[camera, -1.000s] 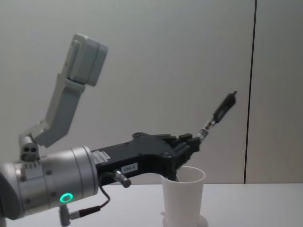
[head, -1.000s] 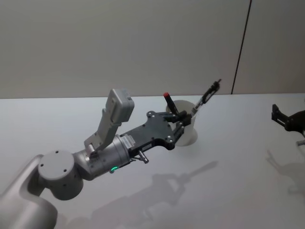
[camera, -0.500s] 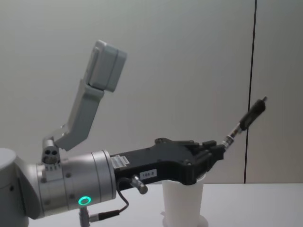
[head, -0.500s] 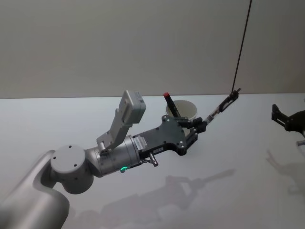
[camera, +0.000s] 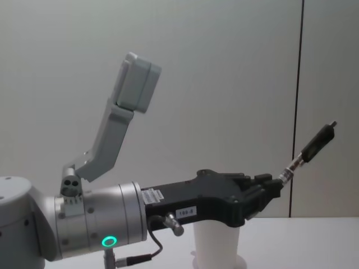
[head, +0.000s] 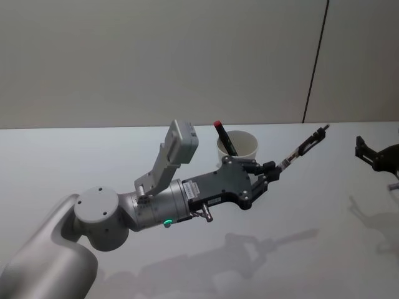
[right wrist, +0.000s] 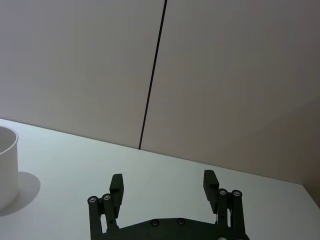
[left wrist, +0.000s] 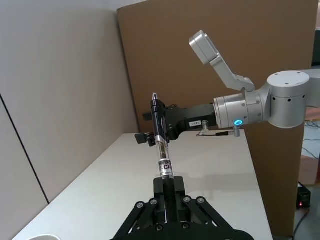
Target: Place the pen into the pen holder.
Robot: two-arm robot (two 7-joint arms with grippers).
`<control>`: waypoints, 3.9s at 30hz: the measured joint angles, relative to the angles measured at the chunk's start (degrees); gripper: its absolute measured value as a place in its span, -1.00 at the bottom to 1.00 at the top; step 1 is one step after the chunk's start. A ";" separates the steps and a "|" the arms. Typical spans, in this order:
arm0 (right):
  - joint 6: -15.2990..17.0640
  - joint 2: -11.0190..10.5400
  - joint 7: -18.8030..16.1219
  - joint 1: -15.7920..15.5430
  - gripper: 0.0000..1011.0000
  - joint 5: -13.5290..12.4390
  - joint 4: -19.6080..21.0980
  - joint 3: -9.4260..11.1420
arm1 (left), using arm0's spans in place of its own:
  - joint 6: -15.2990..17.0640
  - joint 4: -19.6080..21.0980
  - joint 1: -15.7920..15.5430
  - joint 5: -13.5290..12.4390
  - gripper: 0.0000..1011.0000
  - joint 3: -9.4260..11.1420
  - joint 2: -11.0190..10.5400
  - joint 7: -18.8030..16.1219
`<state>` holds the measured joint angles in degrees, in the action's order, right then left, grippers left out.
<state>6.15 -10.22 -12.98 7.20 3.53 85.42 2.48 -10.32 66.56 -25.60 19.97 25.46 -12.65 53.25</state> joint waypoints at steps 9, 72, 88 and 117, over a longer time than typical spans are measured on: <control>-0.01 0.00 0.00 0.00 0.98 0.00 0.00 0.00 | 0.28 -0.57 -0.36 0.11 -0.75 0.31 0.21 0.85; 12.75 -6.77 -27.83 -8.89 0.98 -30.90 7.47 6.82 | 0.54 -1.08 -0.74 0.20 -0.75 0.60 0.39 1.66; 16.97 -6.98 -30.03 -12.12 0.98 -38.95 10.97 7.25 | 0.54 -1.07 -0.73 0.20 -0.75 0.60 0.39 1.66; 21.43 -3.61 -20.21 -13.26 0.98 -46.32 16.97 3.30 | 0.54 -1.07 -0.73 0.20 -0.75 0.60 0.39 1.65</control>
<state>27.58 -13.83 -33.19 -6.07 -42.79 102.39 5.78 -9.78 65.48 -26.33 20.17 26.06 -12.25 54.91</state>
